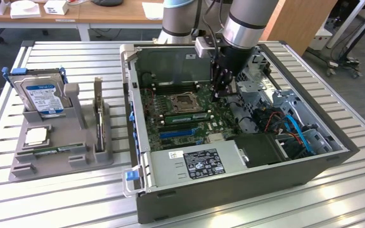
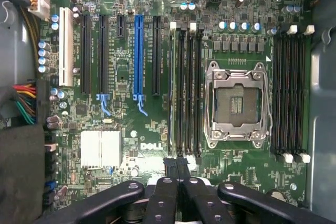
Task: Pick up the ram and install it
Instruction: 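Press down the ram until it locks into place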
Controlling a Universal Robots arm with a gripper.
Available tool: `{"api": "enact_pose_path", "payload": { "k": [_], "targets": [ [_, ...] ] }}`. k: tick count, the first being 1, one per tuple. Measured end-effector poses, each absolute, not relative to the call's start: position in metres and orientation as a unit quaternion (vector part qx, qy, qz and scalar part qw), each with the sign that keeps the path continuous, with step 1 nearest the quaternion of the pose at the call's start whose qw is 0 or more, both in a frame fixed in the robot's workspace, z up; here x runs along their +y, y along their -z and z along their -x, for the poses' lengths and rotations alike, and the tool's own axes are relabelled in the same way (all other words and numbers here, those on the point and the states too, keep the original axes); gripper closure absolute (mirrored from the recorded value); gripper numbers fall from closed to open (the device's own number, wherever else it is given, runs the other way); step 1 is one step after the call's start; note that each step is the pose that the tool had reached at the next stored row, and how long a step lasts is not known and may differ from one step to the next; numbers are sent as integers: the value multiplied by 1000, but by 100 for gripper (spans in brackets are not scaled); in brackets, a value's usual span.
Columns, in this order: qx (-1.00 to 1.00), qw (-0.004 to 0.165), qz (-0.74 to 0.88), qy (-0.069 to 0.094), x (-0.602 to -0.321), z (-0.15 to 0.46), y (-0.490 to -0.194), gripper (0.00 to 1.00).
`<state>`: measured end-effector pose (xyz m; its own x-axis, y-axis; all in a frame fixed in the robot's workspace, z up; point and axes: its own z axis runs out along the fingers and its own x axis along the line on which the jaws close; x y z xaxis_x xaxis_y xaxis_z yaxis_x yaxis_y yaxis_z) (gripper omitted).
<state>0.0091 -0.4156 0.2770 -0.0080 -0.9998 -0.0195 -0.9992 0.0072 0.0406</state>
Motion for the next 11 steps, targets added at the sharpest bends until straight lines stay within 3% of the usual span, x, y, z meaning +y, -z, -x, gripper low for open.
{"api": "enact_pose_path", "payload": {
  "k": [11],
  "targets": [
    [-710,7,-704,21,-416,-9,-270,90]
  ]
}}
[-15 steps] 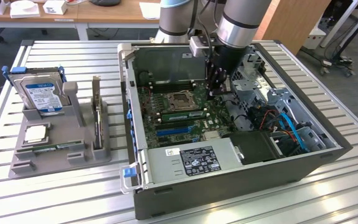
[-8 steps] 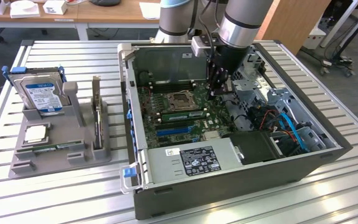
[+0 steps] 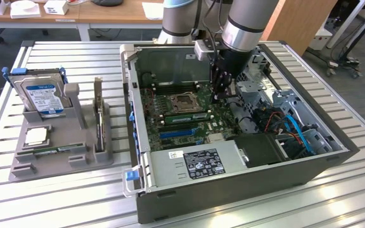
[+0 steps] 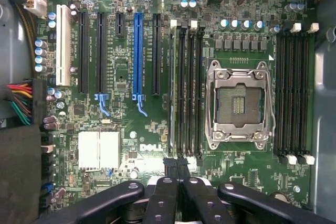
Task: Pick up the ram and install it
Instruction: 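Press down the ram until it locks into place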
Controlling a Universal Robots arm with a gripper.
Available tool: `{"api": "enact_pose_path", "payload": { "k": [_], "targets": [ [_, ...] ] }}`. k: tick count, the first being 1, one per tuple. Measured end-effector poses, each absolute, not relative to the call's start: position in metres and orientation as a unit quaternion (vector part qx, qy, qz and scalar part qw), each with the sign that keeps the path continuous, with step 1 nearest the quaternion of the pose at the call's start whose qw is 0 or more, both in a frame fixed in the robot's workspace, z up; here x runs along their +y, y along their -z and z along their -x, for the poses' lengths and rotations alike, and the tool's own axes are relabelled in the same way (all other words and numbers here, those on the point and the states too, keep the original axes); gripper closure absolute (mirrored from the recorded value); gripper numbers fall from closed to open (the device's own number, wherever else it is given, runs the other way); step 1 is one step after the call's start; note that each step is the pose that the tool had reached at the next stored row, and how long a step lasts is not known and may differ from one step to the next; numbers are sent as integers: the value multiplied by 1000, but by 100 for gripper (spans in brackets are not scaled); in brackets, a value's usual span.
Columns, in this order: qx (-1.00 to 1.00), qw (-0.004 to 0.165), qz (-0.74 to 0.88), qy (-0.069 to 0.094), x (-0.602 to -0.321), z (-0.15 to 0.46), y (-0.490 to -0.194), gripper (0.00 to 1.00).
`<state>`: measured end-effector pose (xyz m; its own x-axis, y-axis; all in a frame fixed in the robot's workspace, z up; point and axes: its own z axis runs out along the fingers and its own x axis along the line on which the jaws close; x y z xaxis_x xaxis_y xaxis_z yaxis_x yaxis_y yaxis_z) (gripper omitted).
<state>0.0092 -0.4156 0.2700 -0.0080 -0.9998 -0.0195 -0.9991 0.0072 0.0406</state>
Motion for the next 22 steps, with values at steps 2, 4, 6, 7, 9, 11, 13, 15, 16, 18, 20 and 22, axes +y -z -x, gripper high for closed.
{"api": "enact_pose_path", "payload": {
  "k": [2,4,6,7,9,11,13,15,16,18,20,22],
  "targets": [
    [-710,7,-704,21,-416,-9,-268,90],
    [-710,7,-704,21,-416,-9,-266,90],
    [-710,7,-704,21,-416,-9,-264,90],
    [-710,7,-704,21,-416,-9,-263,90],
    [-710,7,-704,21,-416,-9,-261,90],
    [-710,7,-704,21,-416,-9,-260,90],
    [-710,7,-704,21,-416,-9,-260,90],
    [-710,7,-704,21,-416,-9,-260,90],
    [-710,7,-704,21,-416,-9,-260,90],
    [-710,7,-704,21,-415,-9,-260,90],
    [-710,7,-704,21,-415,-9,-260,90],
    [-710,7,-704,21,-414,-9,-260,90]
  ]
}}
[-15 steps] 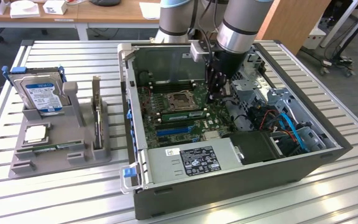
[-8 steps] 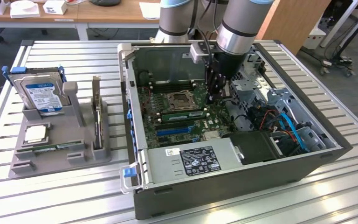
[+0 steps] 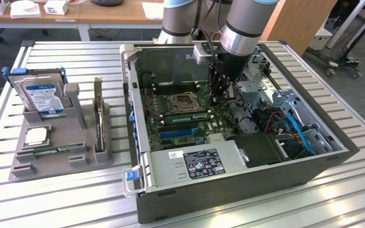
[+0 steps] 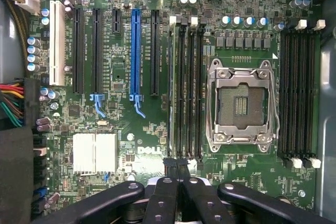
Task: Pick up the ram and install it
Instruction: 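Press down the ram until it locks into place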
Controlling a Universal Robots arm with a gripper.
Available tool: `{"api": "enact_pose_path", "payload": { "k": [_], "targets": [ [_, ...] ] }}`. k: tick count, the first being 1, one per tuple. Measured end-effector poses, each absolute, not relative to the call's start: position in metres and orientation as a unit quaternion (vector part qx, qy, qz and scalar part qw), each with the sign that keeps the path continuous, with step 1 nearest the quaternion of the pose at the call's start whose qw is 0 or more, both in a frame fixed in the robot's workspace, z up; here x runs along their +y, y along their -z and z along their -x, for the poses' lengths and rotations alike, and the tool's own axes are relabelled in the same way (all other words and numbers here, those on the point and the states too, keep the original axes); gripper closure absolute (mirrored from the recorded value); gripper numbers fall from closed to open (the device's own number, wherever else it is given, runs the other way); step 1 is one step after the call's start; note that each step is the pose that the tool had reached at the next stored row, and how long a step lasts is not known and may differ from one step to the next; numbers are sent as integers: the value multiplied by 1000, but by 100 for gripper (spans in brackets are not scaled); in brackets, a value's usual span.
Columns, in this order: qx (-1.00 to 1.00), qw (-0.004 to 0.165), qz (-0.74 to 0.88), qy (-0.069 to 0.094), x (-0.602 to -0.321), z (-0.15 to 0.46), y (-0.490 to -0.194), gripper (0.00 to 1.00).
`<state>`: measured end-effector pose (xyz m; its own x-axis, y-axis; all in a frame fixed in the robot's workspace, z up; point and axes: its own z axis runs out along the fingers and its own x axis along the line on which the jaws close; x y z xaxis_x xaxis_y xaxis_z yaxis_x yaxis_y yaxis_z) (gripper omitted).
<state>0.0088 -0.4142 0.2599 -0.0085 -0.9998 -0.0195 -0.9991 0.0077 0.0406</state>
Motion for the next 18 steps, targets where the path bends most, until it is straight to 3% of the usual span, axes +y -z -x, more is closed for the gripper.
{"api": "enact_pose_path", "payload": {
  "k": [18],
  "targets": [
    [-710,7,-704,21,-414,-8,-248,90]
  ]
}}
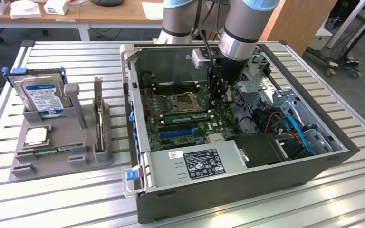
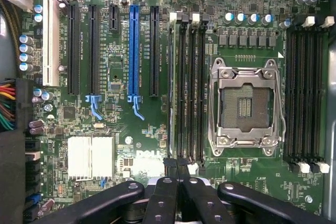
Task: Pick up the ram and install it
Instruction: 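Press down the ram until it locks into place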
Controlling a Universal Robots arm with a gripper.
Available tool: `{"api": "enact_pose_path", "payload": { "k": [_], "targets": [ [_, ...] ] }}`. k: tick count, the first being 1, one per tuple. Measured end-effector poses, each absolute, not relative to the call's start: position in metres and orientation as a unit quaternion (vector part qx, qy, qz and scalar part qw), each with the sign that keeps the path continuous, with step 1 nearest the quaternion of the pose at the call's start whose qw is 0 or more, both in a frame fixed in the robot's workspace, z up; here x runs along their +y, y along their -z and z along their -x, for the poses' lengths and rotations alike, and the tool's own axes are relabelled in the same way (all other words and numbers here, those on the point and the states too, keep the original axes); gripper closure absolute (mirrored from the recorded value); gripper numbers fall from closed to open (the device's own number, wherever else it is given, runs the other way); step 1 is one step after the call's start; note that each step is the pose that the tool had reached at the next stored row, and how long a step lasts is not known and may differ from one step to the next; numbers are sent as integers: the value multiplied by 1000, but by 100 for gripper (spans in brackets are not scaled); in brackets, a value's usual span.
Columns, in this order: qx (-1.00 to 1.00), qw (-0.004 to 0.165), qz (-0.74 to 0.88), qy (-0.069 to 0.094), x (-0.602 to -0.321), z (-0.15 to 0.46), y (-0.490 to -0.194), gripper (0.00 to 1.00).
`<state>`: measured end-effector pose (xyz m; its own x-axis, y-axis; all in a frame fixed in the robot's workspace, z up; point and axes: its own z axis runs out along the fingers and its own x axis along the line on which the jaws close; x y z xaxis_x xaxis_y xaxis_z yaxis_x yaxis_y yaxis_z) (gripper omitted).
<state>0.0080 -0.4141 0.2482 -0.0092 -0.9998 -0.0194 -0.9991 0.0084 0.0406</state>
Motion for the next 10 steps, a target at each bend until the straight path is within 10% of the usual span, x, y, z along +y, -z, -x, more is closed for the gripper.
{"api": "enact_pose_path", "payload": {
  "k": [10],
  "targets": [
    [-710,7,-704,21,-411,-8,-247,90]
  ]
}}
